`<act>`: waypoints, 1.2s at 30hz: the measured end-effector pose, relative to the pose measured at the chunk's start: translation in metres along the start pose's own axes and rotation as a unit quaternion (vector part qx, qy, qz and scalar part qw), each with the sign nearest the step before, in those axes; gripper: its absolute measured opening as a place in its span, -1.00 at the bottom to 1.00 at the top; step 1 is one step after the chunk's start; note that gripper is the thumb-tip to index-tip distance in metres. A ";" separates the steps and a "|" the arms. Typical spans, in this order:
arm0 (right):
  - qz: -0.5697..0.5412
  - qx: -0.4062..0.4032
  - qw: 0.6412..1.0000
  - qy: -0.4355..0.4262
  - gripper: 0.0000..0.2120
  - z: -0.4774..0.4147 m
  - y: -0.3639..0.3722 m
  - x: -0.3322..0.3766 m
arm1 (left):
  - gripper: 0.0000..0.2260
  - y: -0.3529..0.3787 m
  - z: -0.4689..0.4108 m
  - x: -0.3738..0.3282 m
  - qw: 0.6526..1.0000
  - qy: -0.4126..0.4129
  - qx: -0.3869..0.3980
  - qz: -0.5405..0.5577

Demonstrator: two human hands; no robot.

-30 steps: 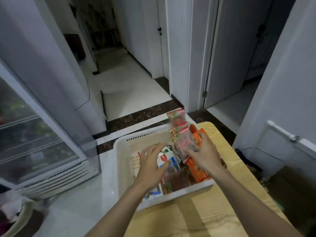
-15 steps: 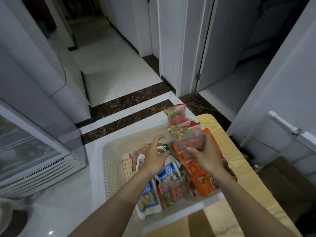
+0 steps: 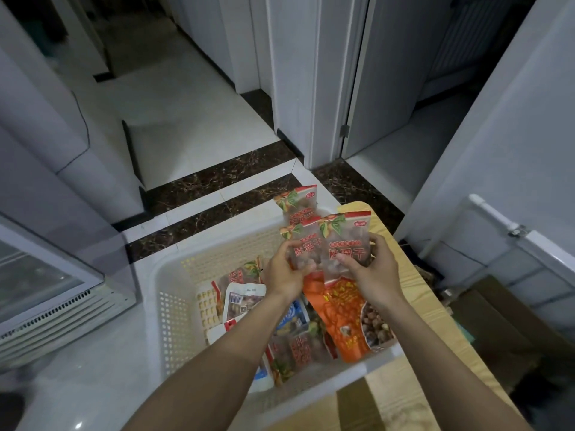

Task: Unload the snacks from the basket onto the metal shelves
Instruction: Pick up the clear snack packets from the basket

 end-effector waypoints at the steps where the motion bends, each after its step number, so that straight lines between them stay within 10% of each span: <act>1: -0.004 -0.007 1.000 0.001 -0.52 0.000 -0.001 -0.001 | -0.60 -0.002 0.000 -0.001 1.000 0.008 -0.007 0.008; 17: -0.102 0.073 0.991 -0.055 -0.39 0.039 0.006 0.049 | -0.70 -0.072 0.065 -0.009 0.973 0.007 -0.017 0.229; 36: -0.091 -0.193 0.959 -0.185 -0.78 0.360 -0.161 0.176 | -0.63 -0.079 0.337 -0.048 0.932 0.159 0.242 0.218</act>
Point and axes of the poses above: each hand's wrist, its own z-axis away from the middle knuckle, its own y-axis out of the palm, x = y × z, the point moved 10 cm from there along -z, towards the middle knuckle, and after that the axes turned 10 degrees about -y, right-handed, at the moved point
